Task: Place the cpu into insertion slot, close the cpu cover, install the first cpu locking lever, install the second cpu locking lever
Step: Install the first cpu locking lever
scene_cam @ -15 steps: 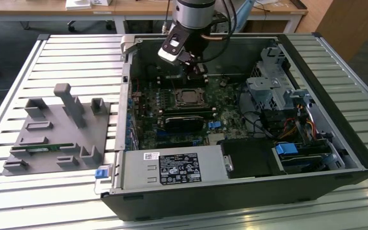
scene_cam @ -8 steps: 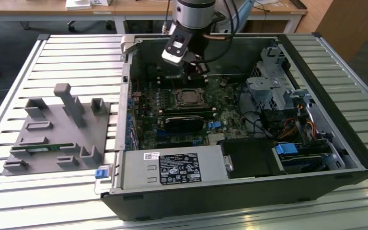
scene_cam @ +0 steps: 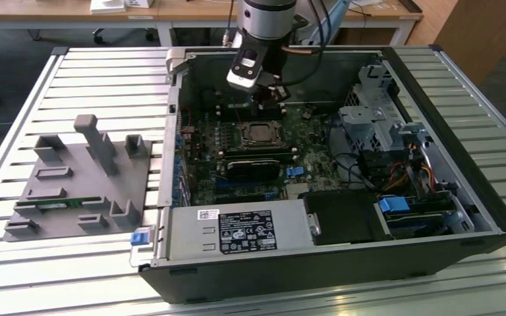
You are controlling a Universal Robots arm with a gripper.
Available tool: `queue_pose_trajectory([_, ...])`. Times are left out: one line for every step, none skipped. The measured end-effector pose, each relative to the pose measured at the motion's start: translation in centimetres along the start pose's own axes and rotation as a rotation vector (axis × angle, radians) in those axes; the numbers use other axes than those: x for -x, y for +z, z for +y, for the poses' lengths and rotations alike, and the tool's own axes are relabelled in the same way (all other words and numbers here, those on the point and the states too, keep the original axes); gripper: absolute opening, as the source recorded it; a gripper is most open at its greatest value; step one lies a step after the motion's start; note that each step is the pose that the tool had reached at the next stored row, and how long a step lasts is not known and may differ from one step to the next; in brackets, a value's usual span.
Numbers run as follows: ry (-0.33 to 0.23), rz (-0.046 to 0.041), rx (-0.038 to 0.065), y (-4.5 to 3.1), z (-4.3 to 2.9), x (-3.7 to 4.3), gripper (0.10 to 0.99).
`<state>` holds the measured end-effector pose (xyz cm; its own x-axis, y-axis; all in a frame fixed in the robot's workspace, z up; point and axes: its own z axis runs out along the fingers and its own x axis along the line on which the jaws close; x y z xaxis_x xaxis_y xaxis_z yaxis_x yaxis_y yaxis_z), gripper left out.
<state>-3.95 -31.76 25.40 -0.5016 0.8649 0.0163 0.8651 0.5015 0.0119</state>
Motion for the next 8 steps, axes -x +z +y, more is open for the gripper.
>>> queue_pose_trajectory([-0.012, 0.0001, 0.0, 0.0, 0.0, 0.0, 0.106])
queue_pose_trajectory([-0.022, 0.0003, 0.0, 0.0, 0.0, 0.0, 0.106])
queue_pose_trajectory([-0.032, 0.0004, -0.001, 0.0, 0.0, 0.0, 0.106])
queue_pose_trajectory([-0.042, 0.0005, -0.001, 0.0, 0.0, 0.0, 0.106])
queue_pose_trajectory([-0.052, 0.0006, -0.001, 0.0, 0.0, 0.0, 0.106])
queue_pose_trajectory([-0.062, 0.0008, -0.001, 0.0, 0.0, 0.0, 0.106])
queue_pose_trajectory([-0.071, 0.0008, -0.001, 0.0, 0.0, 0.0, 0.106])
queue_pose_trajectory([-0.082, 0.001, -0.001, 0.0, 0.0, 0.0, 0.106])
